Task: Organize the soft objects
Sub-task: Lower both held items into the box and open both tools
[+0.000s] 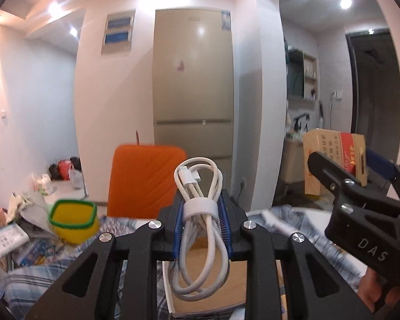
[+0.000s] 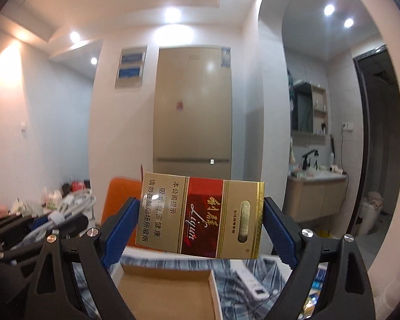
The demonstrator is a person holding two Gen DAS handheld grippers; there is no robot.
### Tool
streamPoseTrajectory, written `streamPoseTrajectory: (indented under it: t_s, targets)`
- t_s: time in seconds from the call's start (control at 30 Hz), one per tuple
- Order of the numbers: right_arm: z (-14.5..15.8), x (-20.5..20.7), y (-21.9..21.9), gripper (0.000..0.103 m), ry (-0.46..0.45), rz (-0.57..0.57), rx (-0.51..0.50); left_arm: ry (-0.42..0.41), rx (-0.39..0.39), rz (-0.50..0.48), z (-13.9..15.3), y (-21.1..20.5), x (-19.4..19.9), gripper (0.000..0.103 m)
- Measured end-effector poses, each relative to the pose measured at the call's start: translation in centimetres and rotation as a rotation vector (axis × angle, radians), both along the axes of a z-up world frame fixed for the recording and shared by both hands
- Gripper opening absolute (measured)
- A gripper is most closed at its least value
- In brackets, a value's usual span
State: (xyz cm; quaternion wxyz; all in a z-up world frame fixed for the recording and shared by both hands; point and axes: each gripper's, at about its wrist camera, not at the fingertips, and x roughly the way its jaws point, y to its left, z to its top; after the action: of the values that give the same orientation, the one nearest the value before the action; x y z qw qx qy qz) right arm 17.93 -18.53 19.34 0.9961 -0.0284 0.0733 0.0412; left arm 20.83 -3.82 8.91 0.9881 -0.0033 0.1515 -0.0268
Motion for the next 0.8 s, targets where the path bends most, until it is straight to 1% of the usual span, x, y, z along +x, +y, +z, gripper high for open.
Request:
streamPoseTrajectory:
  t_s: [0.07, 0.13, 0.2, 0.23, 0.27, 0.33, 0.4, 0.43, 0.47, 0.5, 0.57, 0.7, 0.8]
  targets:
    - [-1.6, 1.6, -0.1, 0.092, 0.038, 0.010, -0.019, 0.050, -0.011, -0.002, -1.8, 0.3, 1.4, 0.023]
    - [-3.6, 4.0, 0.2, 0.092, 0.114, 0.027, -0.042, 0.115, -0.031, 0.002, -3.6, 0.8, 3.0, 0.023]
    - [-5.5, 5.8, 0.2, 0.092, 0.184, 0.033, -0.029, 0.185, -0.058, -0.012, -5.3, 1.3, 4.2, 0.023]
    - [-6.2, 6.4, 0.1, 0.092, 0.213, 0.039, -0.023, 0.210, -0.068, -0.017, -5.9, 1.4, 4.7, 0.023]
    - [-7.4, 7.4, 0.2, 0.092, 0.261, 0.050, -0.017, 0.231, -0.075, -0.022, -6.7, 1.6, 5.2, 0.023]
    - [-9.2, 8.6, 0.2, 0.092, 0.315, 0.058, -0.010, 0.248, -0.071, -0.030, -7.6, 1.7, 5.6, 0.023]
    - [-10.7, 9.2, 0.0, 0.092, 0.348, 0.075, 0.007, 0.253, -0.044, -0.048, -8.6, 1.7, 5.5, 0.023]
    - [-11.4, 9.4, -0.1, 0.092, 0.367, 0.090, 0.021, 0.256, -0.035, -0.054, -8.9, 1.9, 5.4, 0.023]
    - [-12.5, 9.9, 0.1, 0.092, 0.402, 0.131, 0.034, 0.262, -0.026, -0.052, -9.1, 2.0, 5.3, 0.023]
    - [-13.2, 10.3, 0.3, 0.092, 0.417, 0.140, 0.030, 0.268, -0.019, -0.041, -9.3, 2.0, 5.2, 0.023]
    - [-14.7, 11.0, 1.0, 0.092, 0.452, 0.119, -0.013, 0.286, -0.019, -0.030, -9.3, 2.2, 5.5, 0.023]
    - [-16.1, 11.4, 1.6, 0.092, 0.490, 0.133, -0.049, 0.323, -0.020, -0.020, -9.8, 2.5, 6.2, 0.023]
    - [-16.7, 11.3, 1.5, 0.092, 0.514, 0.146, -0.037, 0.341, -0.012, -0.026, -10.1, 2.6, 6.5, 0.023]
